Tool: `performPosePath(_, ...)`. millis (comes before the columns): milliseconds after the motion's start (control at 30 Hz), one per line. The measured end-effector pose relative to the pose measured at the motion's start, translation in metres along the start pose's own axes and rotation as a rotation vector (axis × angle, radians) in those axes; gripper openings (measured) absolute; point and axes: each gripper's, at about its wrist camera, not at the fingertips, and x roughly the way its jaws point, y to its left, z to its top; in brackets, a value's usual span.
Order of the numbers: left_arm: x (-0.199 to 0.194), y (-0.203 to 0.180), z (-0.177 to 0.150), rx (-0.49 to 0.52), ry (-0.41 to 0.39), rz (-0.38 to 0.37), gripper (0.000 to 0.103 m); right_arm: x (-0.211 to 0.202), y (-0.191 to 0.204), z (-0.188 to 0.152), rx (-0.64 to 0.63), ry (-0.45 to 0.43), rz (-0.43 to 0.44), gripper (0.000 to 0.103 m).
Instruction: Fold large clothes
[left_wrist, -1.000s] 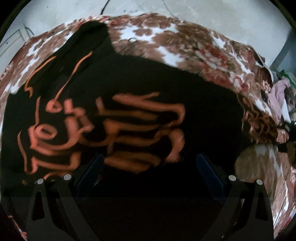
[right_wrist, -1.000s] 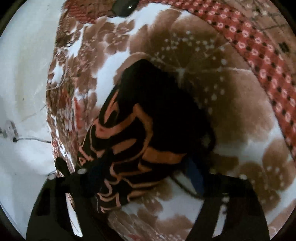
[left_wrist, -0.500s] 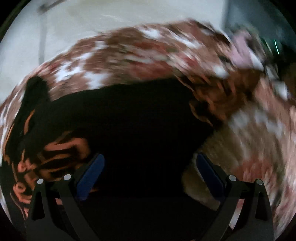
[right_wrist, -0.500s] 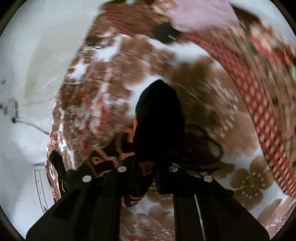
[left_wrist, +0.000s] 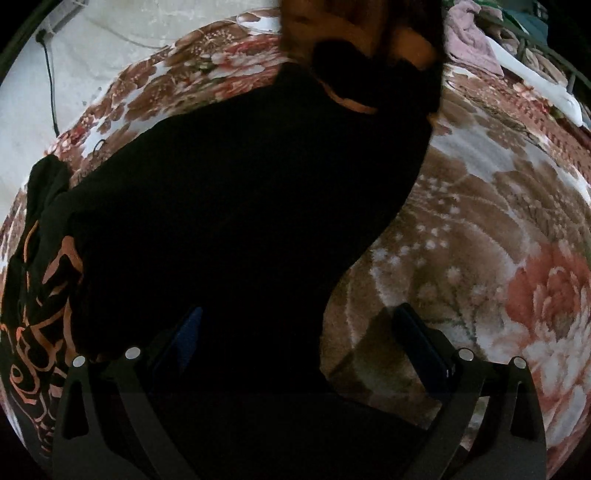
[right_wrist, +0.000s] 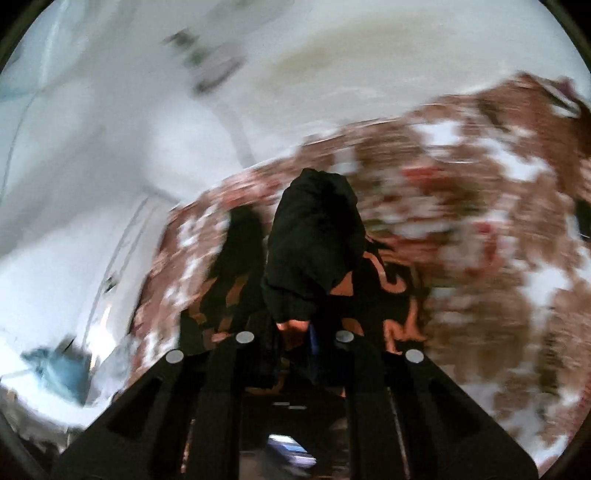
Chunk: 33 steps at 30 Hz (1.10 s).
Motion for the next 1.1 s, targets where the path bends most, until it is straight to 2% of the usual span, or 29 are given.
performPosePath(33, -0.001, -0.001, 0.0, 0.002, -0.002, 0.004, 0.099, 0.018, 0.026, -0.001, -0.026, 0.016, 0.032, 0.012)
performPosePath(133, -0.003, -0.003, -0.002, 0.003, -0.015, 0.011, 0.099, 0.072, 0.086, -0.008, -0.084, 0.068, 0.056, 0.012)
performPosePath(267, -0.006, -0.012, -0.003, 0.031, -0.017, 0.047, 0.099, 0.172, 0.148, -0.039, -0.03, 0.189, 0.136, 0.012)
performPosePath(367, -0.006, -0.016, -0.002, 0.038, -0.016, 0.066, 0.099, 0.245, 0.183, -0.078, -0.074, 0.281, 0.074, 0.012)
performPosePath(433, -0.004, -0.013, -0.001, 0.031, -0.014, 0.053, 0.099, 0.287, 0.195, -0.107, -0.081, 0.351, 0.035, 0.012)
performPosePath(533, -0.004, -0.007, -0.001, 0.008, -0.011, 0.014, 0.098, 0.339, 0.216, -0.15, -0.145, 0.426, -0.036, 0.012)
performPosePath(667, -0.006, -0.006, 0.0, -0.003, 0.004, -0.006, 0.098, 0.388, 0.23, -0.194, -0.276, 0.52, -0.157, 0.012)
performPosePath(733, -0.012, -0.005, -0.002, -0.022, 0.029, -0.006, 0.098, 0.402, 0.233, -0.209, -0.329, 0.547, -0.195, 0.022)
performPosePath(767, -0.016, -0.007, -0.003, -0.026, 0.039, -0.002, 0.098, 0.409, 0.234, -0.216, -0.345, 0.567, -0.206, 0.036)
performPosePath(800, -0.021, -0.008, -0.005, -0.029, 0.042, -0.003, 0.098, 0.413, 0.234, -0.219, -0.35, 0.591, -0.206, 0.055)
performPosePath(833, -0.03, -0.011, -0.009, -0.037, 0.037, -0.021, 0.098, 0.418, 0.236, -0.223, -0.35, 0.629, -0.194, 0.061)
performPosePath(933, -0.06, -0.019, -0.028, -0.037, 0.02, -0.074, 0.098, 0.413, 0.243, -0.222, -0.35, 0.656, -0.177, 0.071)
performPosePath(1000, -0.082, -0.022, -0.047, -0.026, 0.016, -0.101, 0.098, 0.396, 0.25, -0.212, -0.295, 0.665, -0.108, 0.073)
performPosePath(1033, -0.091, -0.02, -0.055, -0.022, 0.017, -0.108, 0.098, 0.383, 0.254, -0.201, -0.254, 0.666, -0.053, 0.075)
performPosePath(1100, -0.111, -0.007, -0.076, -0.027, 0.021, -0.101, 0.098, 0.352, 0.257, -0.167, -0.237, 0.615, -0.017, 0.087)
